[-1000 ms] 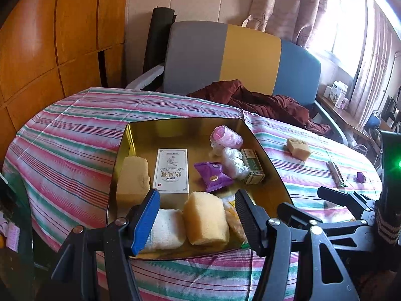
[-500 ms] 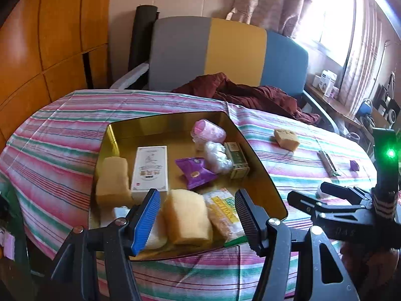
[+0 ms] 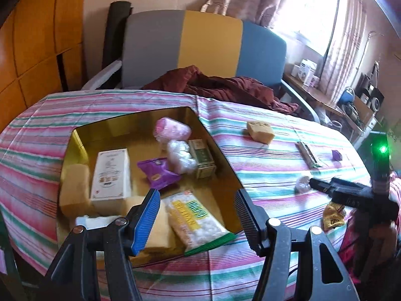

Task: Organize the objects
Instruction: 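Move both open tools back toward the remaining items on the table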

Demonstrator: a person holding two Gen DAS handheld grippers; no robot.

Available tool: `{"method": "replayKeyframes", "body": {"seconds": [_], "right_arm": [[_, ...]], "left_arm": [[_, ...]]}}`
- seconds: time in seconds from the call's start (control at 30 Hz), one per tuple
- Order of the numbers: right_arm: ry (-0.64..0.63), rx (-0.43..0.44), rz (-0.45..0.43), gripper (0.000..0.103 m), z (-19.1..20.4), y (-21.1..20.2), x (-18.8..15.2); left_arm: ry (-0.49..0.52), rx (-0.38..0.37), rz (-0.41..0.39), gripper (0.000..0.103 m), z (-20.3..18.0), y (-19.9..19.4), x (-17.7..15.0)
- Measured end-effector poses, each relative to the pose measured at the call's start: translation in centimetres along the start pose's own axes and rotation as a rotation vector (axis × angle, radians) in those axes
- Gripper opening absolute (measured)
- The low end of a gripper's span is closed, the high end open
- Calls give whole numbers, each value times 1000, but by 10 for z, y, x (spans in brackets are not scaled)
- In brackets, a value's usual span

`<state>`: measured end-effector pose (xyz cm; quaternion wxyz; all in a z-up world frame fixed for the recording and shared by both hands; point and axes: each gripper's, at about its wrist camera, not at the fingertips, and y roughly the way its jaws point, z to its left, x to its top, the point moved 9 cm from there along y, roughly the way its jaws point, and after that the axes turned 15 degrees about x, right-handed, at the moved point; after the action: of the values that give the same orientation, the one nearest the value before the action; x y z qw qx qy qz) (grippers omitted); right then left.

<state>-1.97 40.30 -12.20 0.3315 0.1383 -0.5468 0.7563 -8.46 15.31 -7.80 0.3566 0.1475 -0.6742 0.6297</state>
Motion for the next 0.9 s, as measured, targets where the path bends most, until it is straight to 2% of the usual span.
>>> {"method": "replayKeyframes", "body": {"seconds": [0.23, 0.43, 0.53, 0.7, 0.9], "right_arm": [[168, -110, -84, 101, -94, -56, 14], [259, -149, -113, 101, -138, -75, 17], [254, -130, -77, 101, -137, -66, 16], [161, -89, 26, 101, -115, -38, 8], [141, -75, 60, 101, -112, -15, 11]], "left_arm": [[68, -21, 16, 63, -27, 7, 7], [116, -50, 19, 63, -54, 13, 19], [133, -70, 25, 63, -69, 16, 26], [175, -88, 36, 63, -93, 25, 34], [185, -121, 78, 63, -119, 42, 48]]}}
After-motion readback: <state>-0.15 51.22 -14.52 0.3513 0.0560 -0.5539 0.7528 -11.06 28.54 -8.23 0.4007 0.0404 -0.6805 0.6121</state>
